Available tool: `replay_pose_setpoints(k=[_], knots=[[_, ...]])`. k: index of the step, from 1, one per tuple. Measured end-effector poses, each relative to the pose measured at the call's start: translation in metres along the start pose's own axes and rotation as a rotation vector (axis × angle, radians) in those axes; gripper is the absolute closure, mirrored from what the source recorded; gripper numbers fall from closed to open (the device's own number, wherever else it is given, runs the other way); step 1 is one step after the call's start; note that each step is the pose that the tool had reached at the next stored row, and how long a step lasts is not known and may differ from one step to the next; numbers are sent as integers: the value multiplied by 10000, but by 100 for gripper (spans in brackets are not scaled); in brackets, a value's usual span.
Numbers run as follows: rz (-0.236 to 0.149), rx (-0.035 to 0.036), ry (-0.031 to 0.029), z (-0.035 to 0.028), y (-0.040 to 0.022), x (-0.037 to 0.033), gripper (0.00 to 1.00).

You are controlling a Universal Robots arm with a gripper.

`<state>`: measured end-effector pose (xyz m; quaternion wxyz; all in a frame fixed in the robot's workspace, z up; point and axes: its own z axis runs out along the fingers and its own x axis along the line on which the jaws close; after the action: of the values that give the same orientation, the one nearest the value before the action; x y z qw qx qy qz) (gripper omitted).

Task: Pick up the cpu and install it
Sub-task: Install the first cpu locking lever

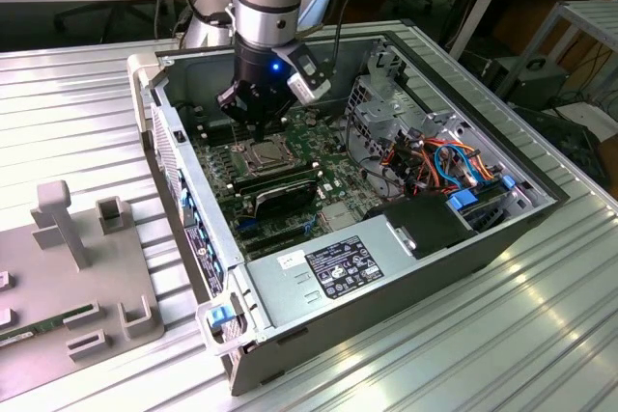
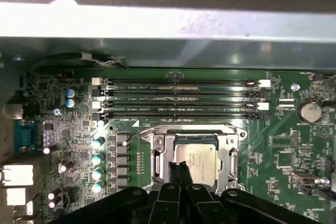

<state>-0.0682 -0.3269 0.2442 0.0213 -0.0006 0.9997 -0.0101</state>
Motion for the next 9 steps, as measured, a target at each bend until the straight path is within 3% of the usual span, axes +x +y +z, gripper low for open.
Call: replay_pose_setpoints(k=[3,9], knots=[[0,0,0,-48,-1,-2,89],[-1,2,2,-51,-2,18,89]])
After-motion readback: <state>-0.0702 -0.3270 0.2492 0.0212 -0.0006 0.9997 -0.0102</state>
